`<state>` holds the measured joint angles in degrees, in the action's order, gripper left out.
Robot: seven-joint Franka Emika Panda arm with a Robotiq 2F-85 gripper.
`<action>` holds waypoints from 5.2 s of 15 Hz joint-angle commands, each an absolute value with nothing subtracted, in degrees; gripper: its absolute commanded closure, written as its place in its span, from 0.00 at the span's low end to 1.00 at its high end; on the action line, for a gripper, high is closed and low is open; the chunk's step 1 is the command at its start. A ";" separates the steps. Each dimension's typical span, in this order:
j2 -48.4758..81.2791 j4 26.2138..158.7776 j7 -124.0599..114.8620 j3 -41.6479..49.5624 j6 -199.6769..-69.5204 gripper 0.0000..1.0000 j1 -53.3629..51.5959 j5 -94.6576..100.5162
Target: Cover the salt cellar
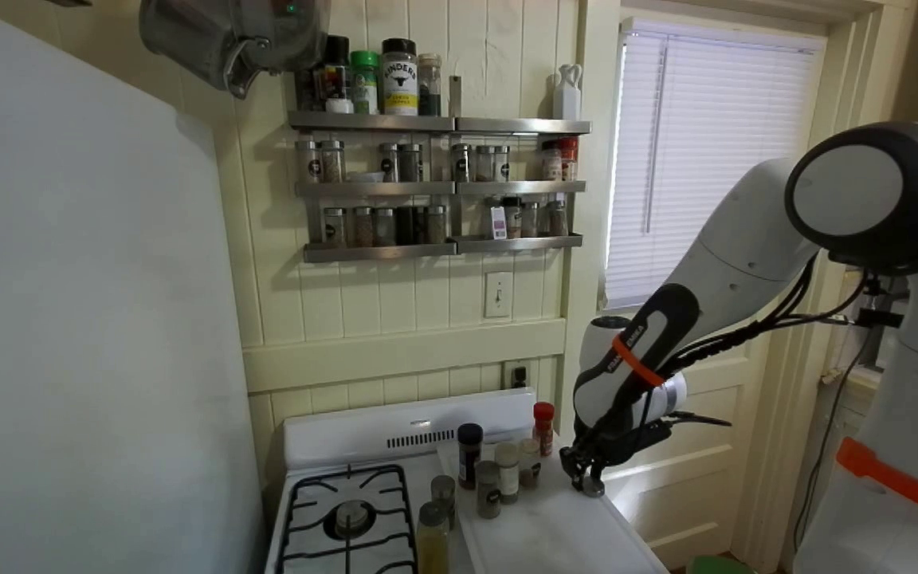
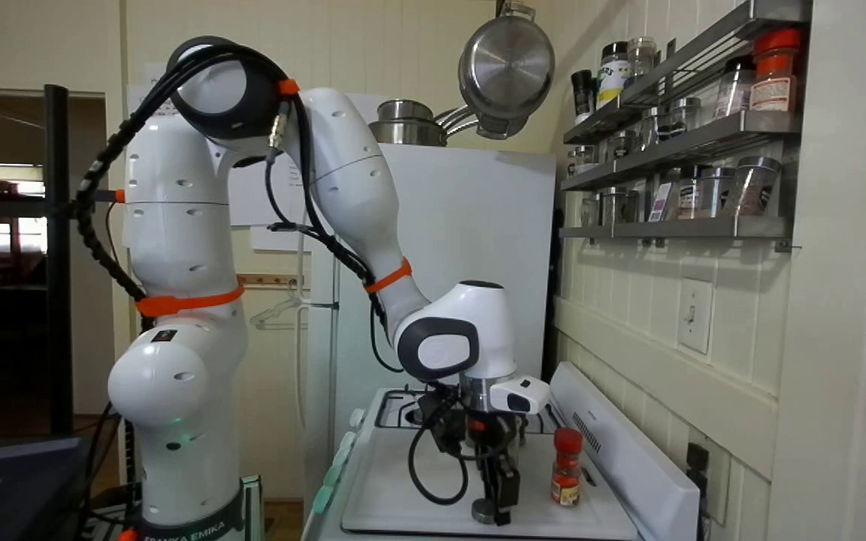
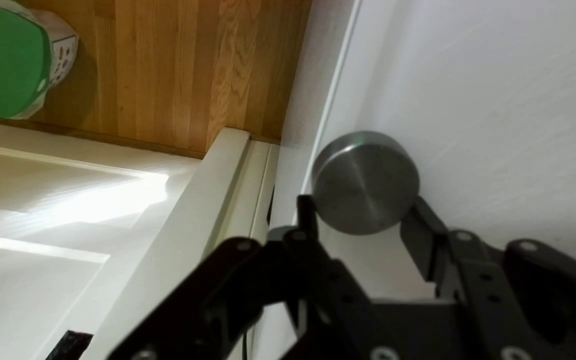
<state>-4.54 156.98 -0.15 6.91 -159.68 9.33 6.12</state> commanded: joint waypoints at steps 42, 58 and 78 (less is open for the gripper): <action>-8.43 146.65 4.04 3.32 -152.99 0.79 0.58 -2.62; -7.32 146.50 4.67 3.05 -153.07 0.79 0.56 -2.79; -8.39 147.34 4.06 2.53 -153.51 0.00 0.73 -2.04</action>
<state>-7.71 146.90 3.66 2.83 -153.52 0.88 -1.57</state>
